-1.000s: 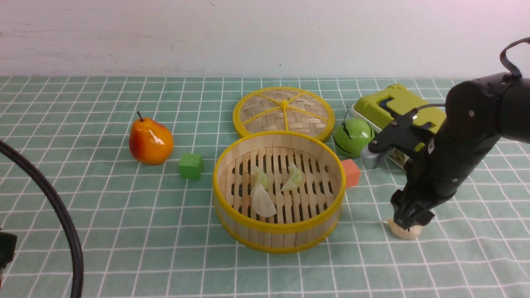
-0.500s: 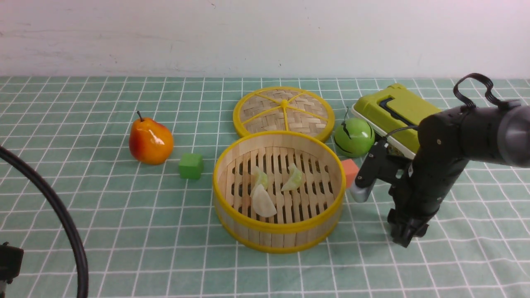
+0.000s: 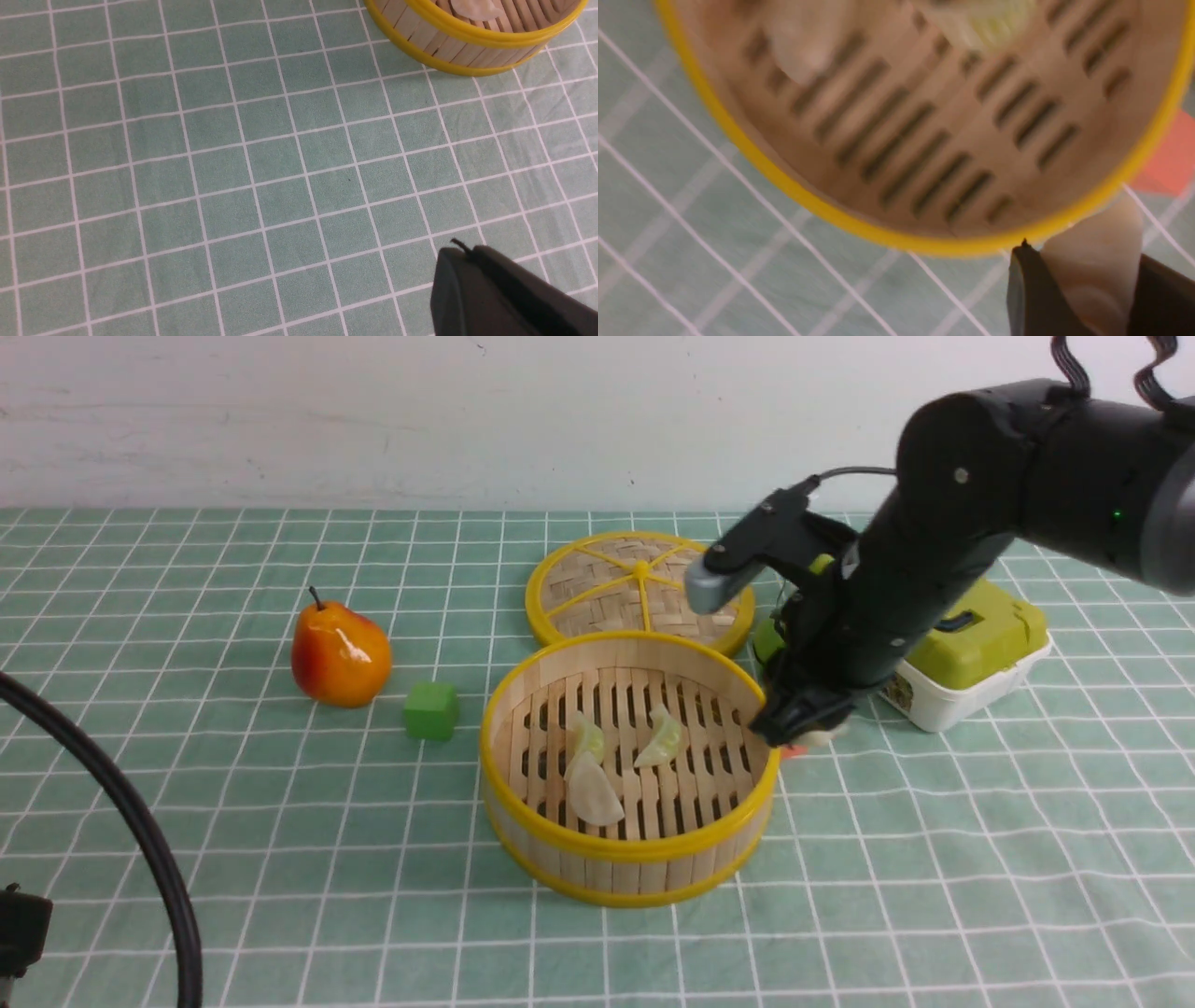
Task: Put the dumplings into the steamer on the table with the blue tablecloth.
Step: 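Place the dumpling in the bamboo steamer basket with the right gripper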
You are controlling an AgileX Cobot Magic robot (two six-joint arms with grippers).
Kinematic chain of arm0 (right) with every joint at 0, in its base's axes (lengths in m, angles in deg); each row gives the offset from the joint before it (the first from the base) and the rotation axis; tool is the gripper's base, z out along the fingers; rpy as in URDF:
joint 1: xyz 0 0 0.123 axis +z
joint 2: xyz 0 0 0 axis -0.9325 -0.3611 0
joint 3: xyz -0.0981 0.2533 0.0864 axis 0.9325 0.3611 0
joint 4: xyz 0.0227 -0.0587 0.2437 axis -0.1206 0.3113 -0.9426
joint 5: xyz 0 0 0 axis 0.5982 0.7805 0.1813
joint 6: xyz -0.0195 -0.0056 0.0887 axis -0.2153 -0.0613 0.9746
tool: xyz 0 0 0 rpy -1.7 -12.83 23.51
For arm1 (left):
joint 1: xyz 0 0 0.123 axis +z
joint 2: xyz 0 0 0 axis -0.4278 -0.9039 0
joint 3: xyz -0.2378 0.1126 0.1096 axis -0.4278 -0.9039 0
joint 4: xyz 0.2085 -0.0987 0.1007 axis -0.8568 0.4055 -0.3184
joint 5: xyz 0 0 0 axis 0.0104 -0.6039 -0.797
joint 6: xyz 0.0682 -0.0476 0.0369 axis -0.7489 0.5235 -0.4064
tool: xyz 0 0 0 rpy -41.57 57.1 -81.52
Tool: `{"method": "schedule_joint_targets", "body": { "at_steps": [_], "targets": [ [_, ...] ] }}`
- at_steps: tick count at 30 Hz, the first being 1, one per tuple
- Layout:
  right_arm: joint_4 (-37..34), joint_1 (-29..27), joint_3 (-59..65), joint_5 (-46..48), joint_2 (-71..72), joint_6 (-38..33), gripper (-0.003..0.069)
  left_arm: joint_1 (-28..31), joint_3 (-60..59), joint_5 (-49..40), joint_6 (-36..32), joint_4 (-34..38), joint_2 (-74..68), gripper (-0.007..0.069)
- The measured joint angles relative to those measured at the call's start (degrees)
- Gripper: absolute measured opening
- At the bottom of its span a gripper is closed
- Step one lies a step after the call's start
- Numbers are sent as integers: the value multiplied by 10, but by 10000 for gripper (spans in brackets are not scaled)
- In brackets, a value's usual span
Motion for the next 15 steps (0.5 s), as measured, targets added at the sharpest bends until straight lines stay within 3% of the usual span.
{"method": "schedule_joint_targets", "body": {
  "at_steps": [11, 15],
  "targets": [
    [-23, 41, -11, -93, -106, 107, 195, 0, -37, -8, 1, -14, 85, 3],
    [-23, 41, -11, -98, -117, 129, 270, 0, -79, -9, 18, -38, 148, 7]
  ]
}}
